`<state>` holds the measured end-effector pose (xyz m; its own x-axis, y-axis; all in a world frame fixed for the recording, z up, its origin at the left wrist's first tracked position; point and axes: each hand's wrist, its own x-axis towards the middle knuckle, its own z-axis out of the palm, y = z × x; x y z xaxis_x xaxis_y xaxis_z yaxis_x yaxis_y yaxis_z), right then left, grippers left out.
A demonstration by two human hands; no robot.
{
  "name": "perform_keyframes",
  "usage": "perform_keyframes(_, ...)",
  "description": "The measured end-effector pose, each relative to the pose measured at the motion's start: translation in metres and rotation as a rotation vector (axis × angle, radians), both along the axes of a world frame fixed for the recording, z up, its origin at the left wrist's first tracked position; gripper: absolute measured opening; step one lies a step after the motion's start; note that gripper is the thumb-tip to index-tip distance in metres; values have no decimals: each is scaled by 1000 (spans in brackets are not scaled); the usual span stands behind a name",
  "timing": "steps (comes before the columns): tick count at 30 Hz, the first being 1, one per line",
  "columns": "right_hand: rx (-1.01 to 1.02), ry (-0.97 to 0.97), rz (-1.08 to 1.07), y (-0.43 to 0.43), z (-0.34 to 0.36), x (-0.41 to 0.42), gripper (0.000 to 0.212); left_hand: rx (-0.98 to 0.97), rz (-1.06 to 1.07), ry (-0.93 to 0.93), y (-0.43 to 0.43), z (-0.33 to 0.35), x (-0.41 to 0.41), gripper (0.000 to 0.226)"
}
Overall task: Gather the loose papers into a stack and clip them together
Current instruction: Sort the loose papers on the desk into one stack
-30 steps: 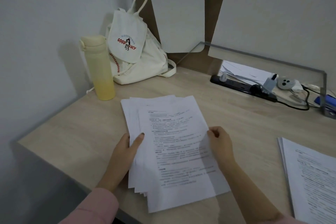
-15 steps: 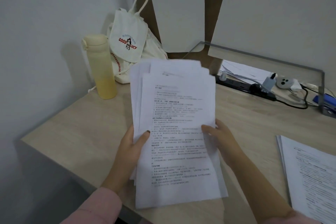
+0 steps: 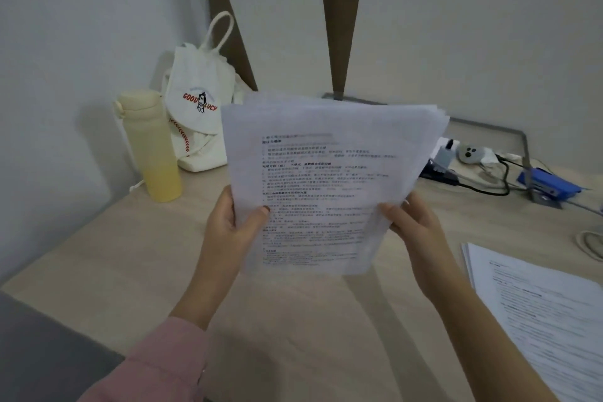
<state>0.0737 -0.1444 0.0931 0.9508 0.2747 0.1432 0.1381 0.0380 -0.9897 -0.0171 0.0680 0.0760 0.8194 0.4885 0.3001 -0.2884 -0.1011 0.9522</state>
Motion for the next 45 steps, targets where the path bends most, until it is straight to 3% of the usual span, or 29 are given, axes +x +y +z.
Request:
perform_keyframes(9,66,-44,-33,-6,15,-3,26,-4,51,-95,-6,8,-4,29)
perform_keyframes(15,-84,125,2,-3,-13,-13,28,-17,-20,31,-16,-21,-6,40)
perform_keyframes(21,9,63,-106,-4,-6,-17,23,-36,13,2,-20,-13,-8,33)
perform_keyframes(25,-36,121,-78,-3,-18,-25,33,-45,14,91,-28,-26,-13,38)
perform_keyframes(34,-96,194,-96,-10,-18,-27,32,-16,-3,171,-39,-21,-7,31)
perform_keyframes(45,-224,191,-412,-109,-11,-30,17,-11,-239,303,-111,-19,22,27)
